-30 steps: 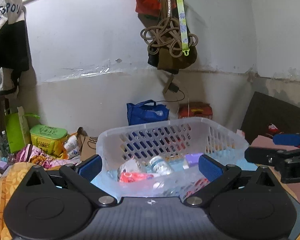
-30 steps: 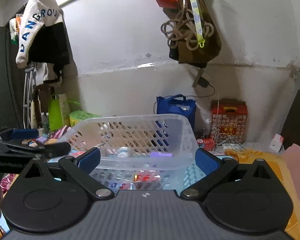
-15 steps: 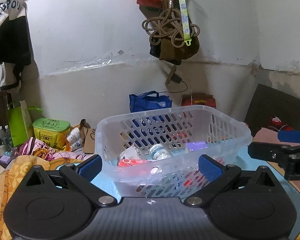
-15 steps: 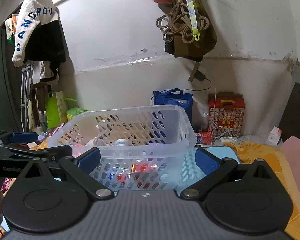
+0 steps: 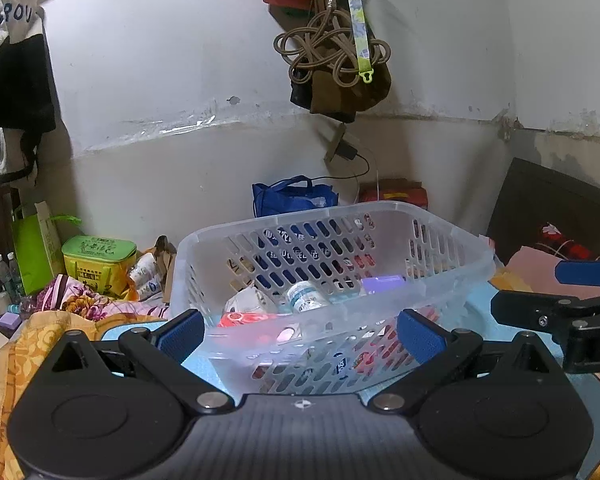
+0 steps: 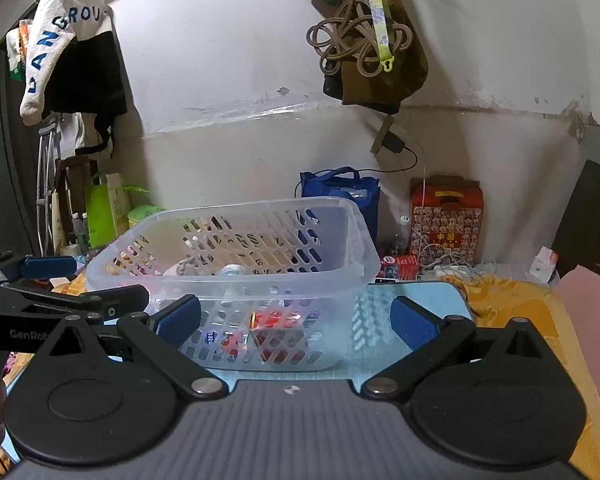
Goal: Organize objects
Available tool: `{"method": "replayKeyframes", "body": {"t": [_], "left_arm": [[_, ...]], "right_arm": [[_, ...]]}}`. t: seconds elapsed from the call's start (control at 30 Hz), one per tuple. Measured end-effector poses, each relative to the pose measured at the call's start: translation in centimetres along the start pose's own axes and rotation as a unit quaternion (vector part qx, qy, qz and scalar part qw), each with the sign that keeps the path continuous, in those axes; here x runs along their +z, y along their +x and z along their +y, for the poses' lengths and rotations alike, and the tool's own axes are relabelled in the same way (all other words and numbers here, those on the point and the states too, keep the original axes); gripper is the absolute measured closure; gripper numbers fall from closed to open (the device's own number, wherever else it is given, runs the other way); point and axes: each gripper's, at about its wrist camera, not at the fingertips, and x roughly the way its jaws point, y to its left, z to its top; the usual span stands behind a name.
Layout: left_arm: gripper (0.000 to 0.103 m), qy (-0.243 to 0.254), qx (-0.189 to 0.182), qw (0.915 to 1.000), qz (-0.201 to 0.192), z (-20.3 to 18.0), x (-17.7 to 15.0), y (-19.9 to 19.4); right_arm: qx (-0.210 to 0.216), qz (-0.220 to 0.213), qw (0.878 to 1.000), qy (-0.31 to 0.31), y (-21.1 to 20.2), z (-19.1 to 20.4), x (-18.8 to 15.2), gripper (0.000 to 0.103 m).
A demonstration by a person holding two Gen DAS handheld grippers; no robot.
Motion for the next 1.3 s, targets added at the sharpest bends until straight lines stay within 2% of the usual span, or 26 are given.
{"method": "replayKeyframes", "body": {"t": [0.23,1.3], "left_arm": [[0.0,-0.003,-0.001,1.0,0.002,0.0,-0.2,0.1],[0.0,0.001,-0.005,1.0,0.007,-0.2,-0.3,0.1]], "right_arm": [[0.002,0.002,1.0,0.013,0.0,-0.3,0.0,0.0],[-0.011,0.015,1.0,-0.004,0.4,0.7,-0.2,0.0]]}}
